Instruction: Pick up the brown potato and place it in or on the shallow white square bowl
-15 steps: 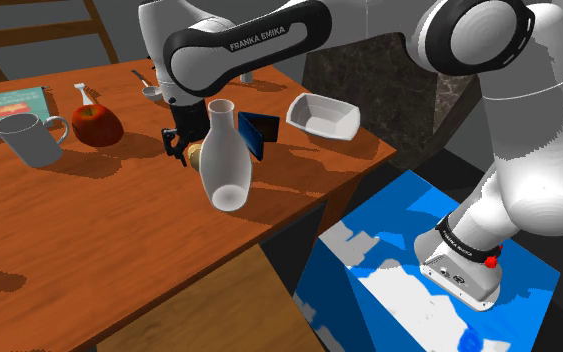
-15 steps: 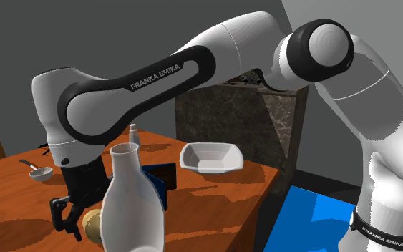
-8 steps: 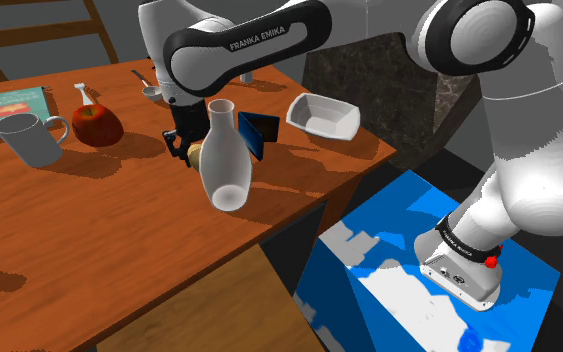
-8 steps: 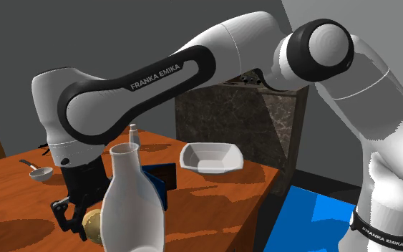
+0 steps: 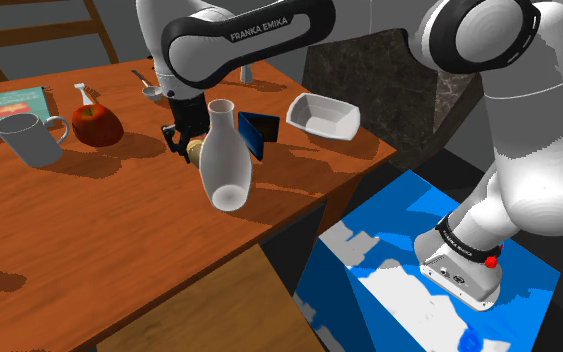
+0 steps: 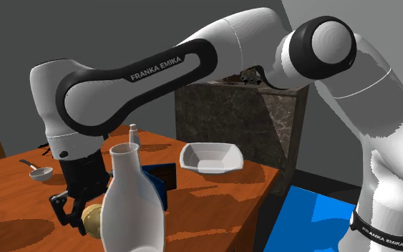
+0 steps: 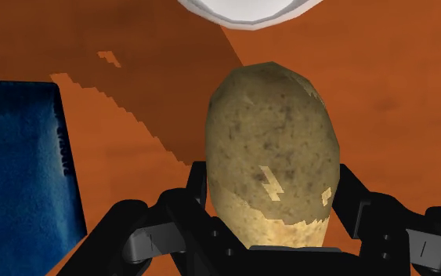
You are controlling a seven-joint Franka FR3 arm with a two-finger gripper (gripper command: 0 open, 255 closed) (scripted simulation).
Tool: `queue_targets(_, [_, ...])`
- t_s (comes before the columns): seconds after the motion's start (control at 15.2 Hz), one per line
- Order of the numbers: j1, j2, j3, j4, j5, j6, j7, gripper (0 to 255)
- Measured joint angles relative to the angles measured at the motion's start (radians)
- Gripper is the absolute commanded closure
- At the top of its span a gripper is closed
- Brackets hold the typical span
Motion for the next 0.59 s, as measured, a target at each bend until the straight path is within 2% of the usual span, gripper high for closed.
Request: queue_targets(0.59, [0.006, -0.026, 0.007, 0.084, 0.011, -0.107, -0.004, 255])
